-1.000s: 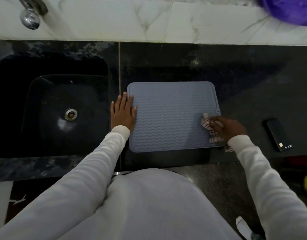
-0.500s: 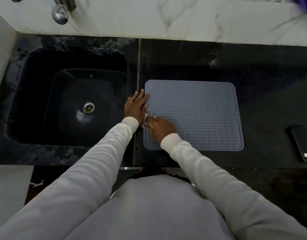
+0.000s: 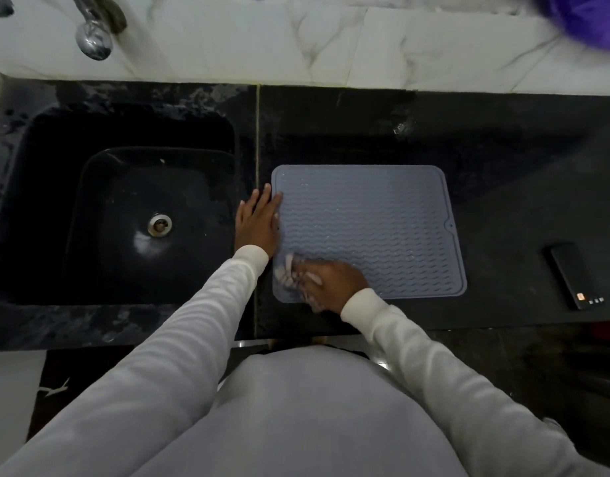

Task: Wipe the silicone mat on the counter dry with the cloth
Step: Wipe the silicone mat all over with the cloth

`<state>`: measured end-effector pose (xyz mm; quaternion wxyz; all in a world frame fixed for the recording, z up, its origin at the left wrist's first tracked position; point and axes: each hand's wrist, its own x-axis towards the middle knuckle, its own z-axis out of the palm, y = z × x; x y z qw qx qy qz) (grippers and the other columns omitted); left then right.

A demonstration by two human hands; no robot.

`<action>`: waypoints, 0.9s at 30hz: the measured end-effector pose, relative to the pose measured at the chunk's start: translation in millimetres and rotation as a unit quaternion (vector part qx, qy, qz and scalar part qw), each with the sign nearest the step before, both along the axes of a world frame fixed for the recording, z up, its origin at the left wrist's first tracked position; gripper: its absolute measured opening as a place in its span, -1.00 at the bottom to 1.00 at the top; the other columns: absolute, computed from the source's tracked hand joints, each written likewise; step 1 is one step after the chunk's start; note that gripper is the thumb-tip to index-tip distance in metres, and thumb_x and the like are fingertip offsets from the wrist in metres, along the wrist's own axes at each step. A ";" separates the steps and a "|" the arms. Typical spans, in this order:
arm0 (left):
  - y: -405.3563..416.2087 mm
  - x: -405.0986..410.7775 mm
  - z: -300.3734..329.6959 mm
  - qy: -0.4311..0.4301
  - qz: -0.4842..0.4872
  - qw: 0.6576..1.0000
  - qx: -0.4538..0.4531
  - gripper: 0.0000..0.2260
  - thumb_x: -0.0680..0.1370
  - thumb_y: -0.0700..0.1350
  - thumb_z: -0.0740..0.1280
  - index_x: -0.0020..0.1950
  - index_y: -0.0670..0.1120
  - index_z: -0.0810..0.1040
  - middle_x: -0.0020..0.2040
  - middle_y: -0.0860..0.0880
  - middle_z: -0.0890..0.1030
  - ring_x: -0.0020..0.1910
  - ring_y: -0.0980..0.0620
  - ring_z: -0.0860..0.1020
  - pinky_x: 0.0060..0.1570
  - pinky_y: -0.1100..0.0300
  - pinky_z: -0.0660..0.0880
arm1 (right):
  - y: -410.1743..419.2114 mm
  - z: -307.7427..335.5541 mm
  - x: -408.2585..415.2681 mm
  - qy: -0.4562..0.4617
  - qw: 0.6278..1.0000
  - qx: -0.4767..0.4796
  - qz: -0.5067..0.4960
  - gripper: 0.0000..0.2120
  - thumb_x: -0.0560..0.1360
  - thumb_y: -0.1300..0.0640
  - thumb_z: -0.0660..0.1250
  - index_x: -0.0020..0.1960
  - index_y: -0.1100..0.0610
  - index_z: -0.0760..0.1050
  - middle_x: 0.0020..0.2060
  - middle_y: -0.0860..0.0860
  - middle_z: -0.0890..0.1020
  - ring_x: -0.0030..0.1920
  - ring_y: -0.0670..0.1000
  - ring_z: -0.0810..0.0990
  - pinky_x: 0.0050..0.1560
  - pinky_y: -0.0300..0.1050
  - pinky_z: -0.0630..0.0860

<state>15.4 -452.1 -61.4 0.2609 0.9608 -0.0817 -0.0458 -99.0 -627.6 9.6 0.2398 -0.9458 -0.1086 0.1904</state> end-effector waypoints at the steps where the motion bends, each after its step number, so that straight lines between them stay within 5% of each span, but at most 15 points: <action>1: -0.6 -1.4 0.2 -0.004 0.000 1.000 0.009 -0.60 0.68 -0.07 0.05 0.53 0.09 0.25 0.58 0.04 0.14 0.57 0.00 0.03 0.52 0.00 -0.15 | -1.4 1.9 7.4 -0.030 0.999 0.009 -0.038 -0.63 0.55 -0.03 0.23 0.35 -0.15 0.43 0.18 0.04 0.61 0.10 0.15 0.59 0.00 0.01 0.54; 8: -5.8 -6.9 0.0 -0.008 -0.013 0.997 0.074 -0.53 0.67 0.10 0.05 0.57 0.06 0.13 0.60 -0.01 0.07 0.57 -0.04 0.00 0.52 -0.05 -0.14 | 22.1 -8.7 14.3 -0.053 0.997 -0.038 -0.029 -0.62 0.57 0.08 0.23 0.38 0.02 0.43 0.30 0.07 0.52 0.06 0.21 0.61 -0.06 0.05 0.53; 12: -4.9 -6.7 -1.0 -0.008 -0.018 0.996 0.083 -0.53 0.67 0.10 0.01 0.58 0.06 0.10 0.60 -0.01 0.05 0.57 -0.03 -0.02 0.53 -0.05 -0.15 | -13.3 -9.0 9.4 -0.039 0.995 -0.092 -0.026 -0.54 0.54 0.01 0.29 0.42 -0.14 0.35 0.25 0.09 0.55 0.08 0.22 0.60 -0.01 0.04 0.51; 27: -2.7 -6.5 2.4 0.011 -0.027 0.997 0.078 -0.52 0.67 0.14 0.01 0.59 0.07 0.08 0.60 0.01 0.03 0.58 -0.01 -0.05 0.53 -0.04 -0.17 | -166.3 -11.7 -24.9 -0.012 0.935 -0.179 -0.308 -0.58 0.55 -0.16 0.10 0.40 -0.26 0.27 0.01 0.16 0.63 -0.01 0.23 0.61 0.00 0.01 0.48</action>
